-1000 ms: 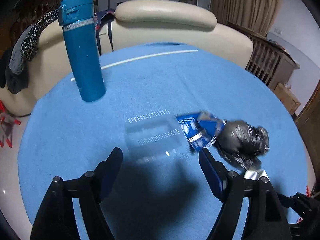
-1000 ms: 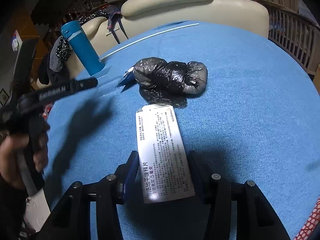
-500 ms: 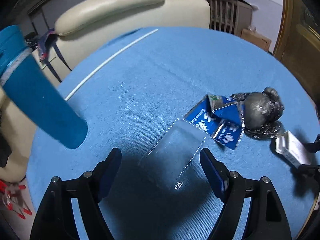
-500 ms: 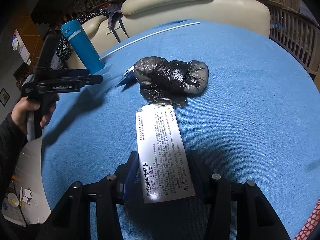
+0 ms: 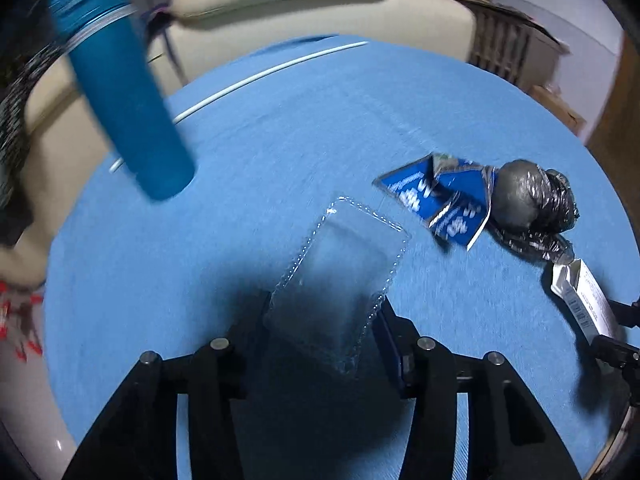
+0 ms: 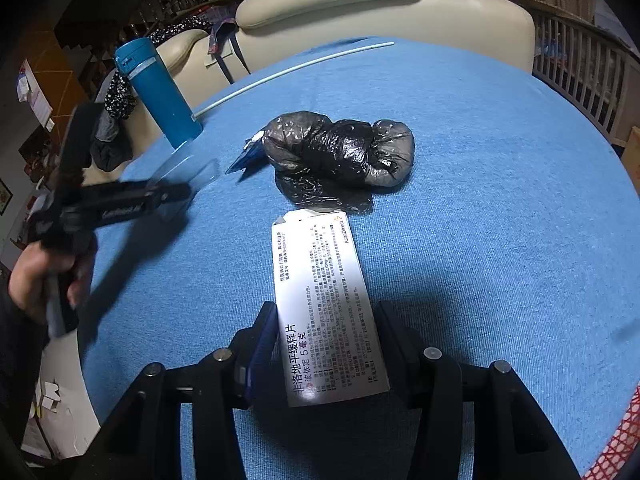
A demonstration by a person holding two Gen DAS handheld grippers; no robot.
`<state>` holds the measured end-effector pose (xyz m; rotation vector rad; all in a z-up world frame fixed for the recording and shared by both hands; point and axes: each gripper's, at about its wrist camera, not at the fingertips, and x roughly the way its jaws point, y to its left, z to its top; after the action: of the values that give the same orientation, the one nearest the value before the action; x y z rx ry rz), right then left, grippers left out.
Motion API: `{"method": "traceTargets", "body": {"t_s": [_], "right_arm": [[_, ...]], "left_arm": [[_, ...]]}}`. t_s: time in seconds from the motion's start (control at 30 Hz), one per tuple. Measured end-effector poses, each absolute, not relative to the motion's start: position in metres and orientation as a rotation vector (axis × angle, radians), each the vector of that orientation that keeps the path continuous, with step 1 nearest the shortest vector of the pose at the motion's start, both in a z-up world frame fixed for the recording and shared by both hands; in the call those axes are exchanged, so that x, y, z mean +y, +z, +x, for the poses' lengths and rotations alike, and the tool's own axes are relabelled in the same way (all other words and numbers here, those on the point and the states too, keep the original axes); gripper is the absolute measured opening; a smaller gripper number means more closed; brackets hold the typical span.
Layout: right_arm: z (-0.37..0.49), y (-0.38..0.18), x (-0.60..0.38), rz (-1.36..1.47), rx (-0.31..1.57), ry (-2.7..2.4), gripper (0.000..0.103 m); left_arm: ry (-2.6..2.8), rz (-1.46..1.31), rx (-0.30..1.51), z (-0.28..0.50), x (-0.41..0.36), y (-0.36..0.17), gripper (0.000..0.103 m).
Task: Collect trash
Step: 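Grasp the clear plastic tray with the left tool while the right tool holds the box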
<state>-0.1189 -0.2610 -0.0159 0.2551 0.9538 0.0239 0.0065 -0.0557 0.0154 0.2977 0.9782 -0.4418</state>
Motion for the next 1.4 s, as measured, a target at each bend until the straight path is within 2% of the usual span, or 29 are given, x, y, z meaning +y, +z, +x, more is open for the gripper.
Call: {"method": "traceTargets", "body": {"t_s": [0.03, 0.13, 0.17, 0.2, 0.23, 0.3, 0.43, 0.47, 0.5, 0.57, 0.6, 1.4], "right_arm": [[-0.119, -0.016, -0.26, 0.252, 0.953, 0.02, 0.054], [-0.117, -0.015, -0.256, 0.232, 0.961, 0.009, 0.057], [-0.116, -0.015, -0.253, 0.22, 0.967, 0.01, 0.066], [-0.114, -0.014, -0.251, 0.202, 0.969, 0.003, 0.069], [-0.113, -0.013, -0.249, 0.185, 0.964, -0.001, 0.069], [-0.11, -0.012, -0.249, 0.161, 0.96, -0.015, 0.069], [-0.106, -0.018, -0.248, 0.141, 0.98, -0.019, 0.068], [-0.107, -0.018, -0.246, 0.131, 0.977, -0.022, 0.061], [-0.108, -0.019, -0.245, 0.121, 0.975, -0.027, 0.056], [-0.11, -0.019, -0.245, 0.122, 0.973, -0.029, 0.053], [-0.111, -0.019, -0.246, 0.134, 0.972, -0.026, 0.052], [-0.157, 0.007, -0.241, 0.2, 0.903, -0.033, 0.05]], "left_arm": [[-0.421, 0.282, 0.989, 0.002, -0.053, 0.015, 0.06], [-0.386, 0.253, 1.0, -0.018, -0.049, 0.015, 0.063], [-0.393, 0.255, 0.995, -0.024, -0.05, 0.016, 0.064], [-0.403, 0.259, 0.984, -0.026, -0.052, 0.018, 0.066], [-0.414, 0.267, 0.967, -0.03, -0.052, 0.019, 0.071], [-0.398, 0.29, 0.95, -0.028, -0.05, 0.022, 0.074], [-0.405, 0.272, 0.954, -0.022, -0.053, 0.017, 0.074], [-0.412, 0.259, 0.955, -0.02, -0.053, 0.015, 0.074], [-0.423, 0.245, 0.958, -0.02, -0.052, 0.013, 0.053], [-0.418, 0.234, 0.959, -0.02, -0.052, 0.012, 0.049], [-0.418, 0.223, 0.962, -0.022, -0.053, 0.011, 0.043], [-0.38, 0.148, 0.931, -0.119, -0.058, 0.033, 0.043]]}}
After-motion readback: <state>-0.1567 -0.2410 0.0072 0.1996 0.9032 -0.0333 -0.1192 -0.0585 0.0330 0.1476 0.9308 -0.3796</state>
